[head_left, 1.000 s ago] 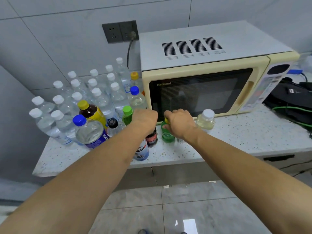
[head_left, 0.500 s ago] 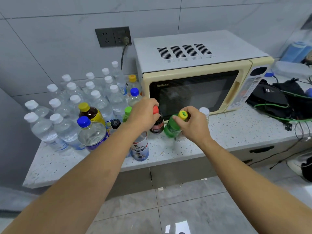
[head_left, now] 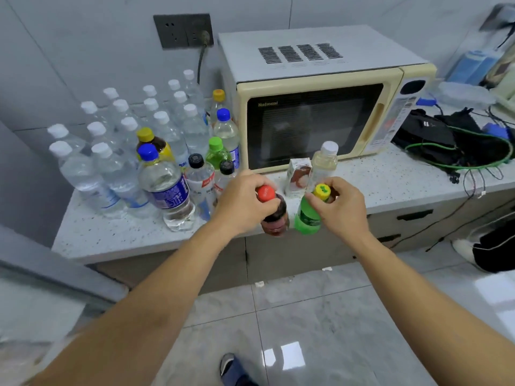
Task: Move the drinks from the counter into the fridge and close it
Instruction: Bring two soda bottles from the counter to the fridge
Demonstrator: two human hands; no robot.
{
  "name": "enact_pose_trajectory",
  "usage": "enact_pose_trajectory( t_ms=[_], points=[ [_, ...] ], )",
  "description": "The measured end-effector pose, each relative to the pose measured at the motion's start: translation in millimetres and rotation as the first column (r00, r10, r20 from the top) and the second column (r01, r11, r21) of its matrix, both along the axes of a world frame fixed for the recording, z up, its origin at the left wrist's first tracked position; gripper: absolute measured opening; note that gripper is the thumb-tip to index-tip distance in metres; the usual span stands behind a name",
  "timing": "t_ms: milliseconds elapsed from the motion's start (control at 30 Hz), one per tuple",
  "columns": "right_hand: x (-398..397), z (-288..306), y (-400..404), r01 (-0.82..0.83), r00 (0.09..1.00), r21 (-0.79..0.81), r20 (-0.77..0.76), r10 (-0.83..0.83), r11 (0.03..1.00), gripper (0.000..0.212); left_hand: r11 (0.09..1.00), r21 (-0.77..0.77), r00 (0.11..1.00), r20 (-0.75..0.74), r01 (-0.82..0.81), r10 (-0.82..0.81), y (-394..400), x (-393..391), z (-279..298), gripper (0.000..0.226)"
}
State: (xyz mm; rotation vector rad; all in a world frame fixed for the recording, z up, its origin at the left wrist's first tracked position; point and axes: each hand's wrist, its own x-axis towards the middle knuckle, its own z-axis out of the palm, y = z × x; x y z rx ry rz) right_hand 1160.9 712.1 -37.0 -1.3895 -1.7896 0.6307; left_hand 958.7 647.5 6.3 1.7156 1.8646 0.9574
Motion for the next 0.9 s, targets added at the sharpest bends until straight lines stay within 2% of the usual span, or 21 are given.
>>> enact_pose_trajectory(
  t_ms=[167, 300, 400, 600, 800, 900],
  points=[
    [3.1, -22.3, -45.4, -0.135, 0.989, -0.084, -0.067, 0.129, 0.987, 0.016, 0.987, -0.129, 0.995, 0.039, -0.090, 0.096, -62.6, 3.7, -29.7, 0.022],
    [-3.0, -42.0, -89.8, -0.257, 0.963, -0.094, -0.101, 0.248, 0.962, 0.015, 0.949, -0.166, 0.942, 0.160, -0.267, 0.293, -129.3, 0.4, -57.2, 0.021],
    [-17.4, -51.7, -123.4, -0.333, 0.941, -0.123, -0.111, 0.321, 0.935, 0.016, 0.888, -0.139, 0.876, 0.155, -0.439, 0.458, -185.3, -8.9, -71.1, 0.028],
    [-73.3, -53.4, -186.9, -0.505, 0.863, -0.162, -0.098, 0.495, 0.848, 0.016, 0.751, -0.209, 0.724, 0.199, -0.627, 0.660, -287.1, -47.4, -76.6, 0.018],
    [-148.4, -33.1, -246.8, -0.645, 0.764, -0.054, -0.028, 0.645, 0.762, 0.015, 0.572, -0.197, 0.504, 0.305, -0.796, 0.808, -371.7, -107.1, -67.5, 0.018],
    [-195.2, -20.5, -278.7, -0.706, 0.708, -0.007, -0.017, 0.706, 0.708, 0.016, 0.520, -0.210, 0.447, 0.314, -0.828, 0.838, -406.9, -148.2, -63.3, 0.015]
  ],
)
